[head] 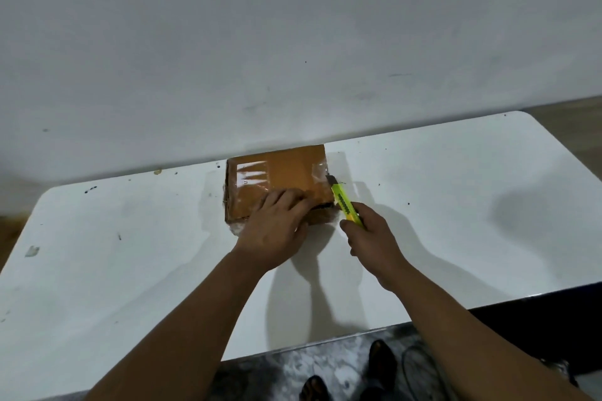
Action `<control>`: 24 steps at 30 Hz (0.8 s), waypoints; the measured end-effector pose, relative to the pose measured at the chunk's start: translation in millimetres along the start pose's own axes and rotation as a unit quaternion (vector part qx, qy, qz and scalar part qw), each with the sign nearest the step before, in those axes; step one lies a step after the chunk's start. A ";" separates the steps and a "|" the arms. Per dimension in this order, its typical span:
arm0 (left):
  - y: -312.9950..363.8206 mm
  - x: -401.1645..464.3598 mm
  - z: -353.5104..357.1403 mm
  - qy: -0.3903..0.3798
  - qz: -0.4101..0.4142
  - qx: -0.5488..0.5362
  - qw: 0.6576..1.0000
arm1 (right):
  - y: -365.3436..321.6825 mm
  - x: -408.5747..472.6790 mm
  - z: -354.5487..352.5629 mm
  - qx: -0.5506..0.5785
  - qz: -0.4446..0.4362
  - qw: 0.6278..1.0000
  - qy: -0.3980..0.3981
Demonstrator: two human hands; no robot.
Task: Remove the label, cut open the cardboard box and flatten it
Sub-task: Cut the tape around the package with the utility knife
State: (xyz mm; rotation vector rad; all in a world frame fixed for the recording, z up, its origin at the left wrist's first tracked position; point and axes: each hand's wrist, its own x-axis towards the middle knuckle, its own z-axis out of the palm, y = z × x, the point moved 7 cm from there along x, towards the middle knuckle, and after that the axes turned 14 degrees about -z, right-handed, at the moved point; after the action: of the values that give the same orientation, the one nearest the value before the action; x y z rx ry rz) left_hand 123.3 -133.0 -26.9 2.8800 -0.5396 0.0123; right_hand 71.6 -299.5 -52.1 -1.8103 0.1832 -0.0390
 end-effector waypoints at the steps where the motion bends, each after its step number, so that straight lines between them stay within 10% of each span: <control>1: 2.7 -1.1 1.0 0.001 0.003 -0.005 1.000 | 0.3 -0.5 0.3 0.005 -0.002 1.000 -0.002; 12: 11.7 -8.4 12.1 -0.013 -0.021 0.001 1.000 | 19.6 -10.4 -1.6 0.047 0.022 0.999 -0.013; 24: 1.7 -5.1 11.6 -0.014 0.003 -0.036 0.999 | 10.8 -12.6 -54.3 -0.241 -0.120 0.959 -0.089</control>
State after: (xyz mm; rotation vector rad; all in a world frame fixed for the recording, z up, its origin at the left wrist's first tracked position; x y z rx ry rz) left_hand 117.5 -135.0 -38.1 2.8130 -0.5435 -0.0441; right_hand 51.3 -352.3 -48.3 -2.3020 -0.1736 -0.0014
